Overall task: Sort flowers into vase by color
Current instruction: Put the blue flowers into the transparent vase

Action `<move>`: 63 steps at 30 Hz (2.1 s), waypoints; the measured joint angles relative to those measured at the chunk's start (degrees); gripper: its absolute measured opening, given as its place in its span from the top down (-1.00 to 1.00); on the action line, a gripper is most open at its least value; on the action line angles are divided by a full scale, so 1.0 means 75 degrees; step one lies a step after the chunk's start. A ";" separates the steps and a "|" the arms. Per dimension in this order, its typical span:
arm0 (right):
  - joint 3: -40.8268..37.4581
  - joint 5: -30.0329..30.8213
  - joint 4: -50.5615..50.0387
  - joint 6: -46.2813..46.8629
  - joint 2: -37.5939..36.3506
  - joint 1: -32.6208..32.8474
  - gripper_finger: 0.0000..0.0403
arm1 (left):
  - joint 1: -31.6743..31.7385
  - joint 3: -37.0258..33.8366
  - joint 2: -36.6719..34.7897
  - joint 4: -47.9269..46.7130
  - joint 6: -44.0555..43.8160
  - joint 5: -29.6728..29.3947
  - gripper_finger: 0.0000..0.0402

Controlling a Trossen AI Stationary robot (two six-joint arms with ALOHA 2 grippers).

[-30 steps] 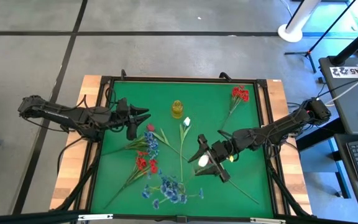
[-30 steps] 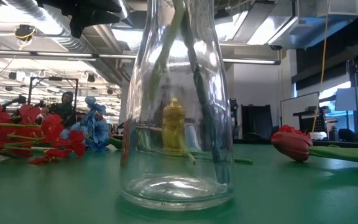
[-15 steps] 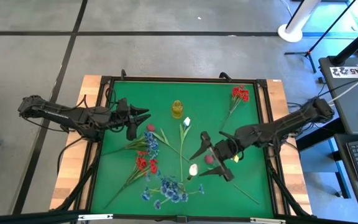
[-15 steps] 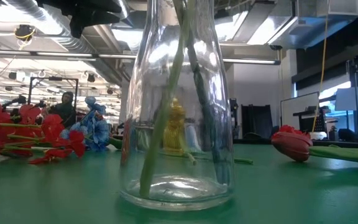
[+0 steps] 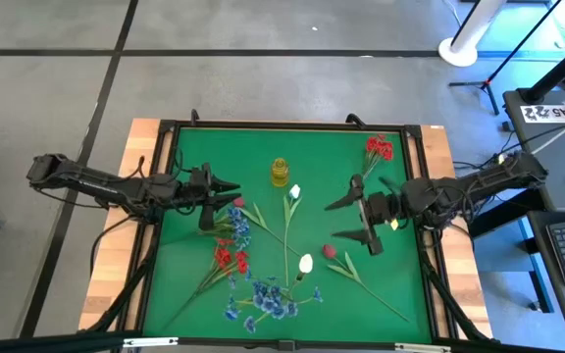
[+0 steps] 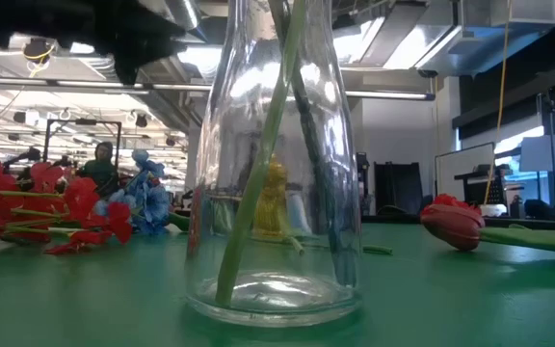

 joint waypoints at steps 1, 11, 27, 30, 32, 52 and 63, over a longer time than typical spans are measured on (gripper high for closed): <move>-0.0251 0.0033 0.0178 0.0163 -0.0137 -0.0134 -0.43 | 0.0049 -0.0150 0.0000 0.0111 -0.0100 0.0049 0.38; -0.2281 0.0317 0.0229 0.1671 -0.0601 -0.1436 -0.43 | 0.0116 -0.0531 0.0020 -0.0590 -0.1255 0.0130 0.38; -0.3007 0.3483 -0.3514 0.5759 -0.0562 -0.2438 -0.43 | 0.0116 -0.0528 0.0050 -0.1867 -0.2164 0.0269 0.38; -0.3007 0.3271 -0.3459 0.5797 -0.0477 -0.2490 -0.43 | 0.0116 -0.0525 0.0050 -0.2351 -0.2379 0.0753 0.38; -0.3007 0.3153 -0.3403 0.5799 -0.0479 -0.2490 -0.43 | 0.0108 -0.0525 0.0050 -0.2744 -0.2639 0.1062 0.38; -0.3004 0.3008 -0.3291 0.5726 -0.0479 -0.2478 -0.43 | -0.0342 0.2053 0.1040 -0.9143 -0.4031 0.1384 0.38; -0.3004 0.2960 -0.3291 0.5564 -0.0479 -0.2478 -0.43 | -0.1160 0.2033 0.2695 -0.9471 -0.4061 0.2535 0.27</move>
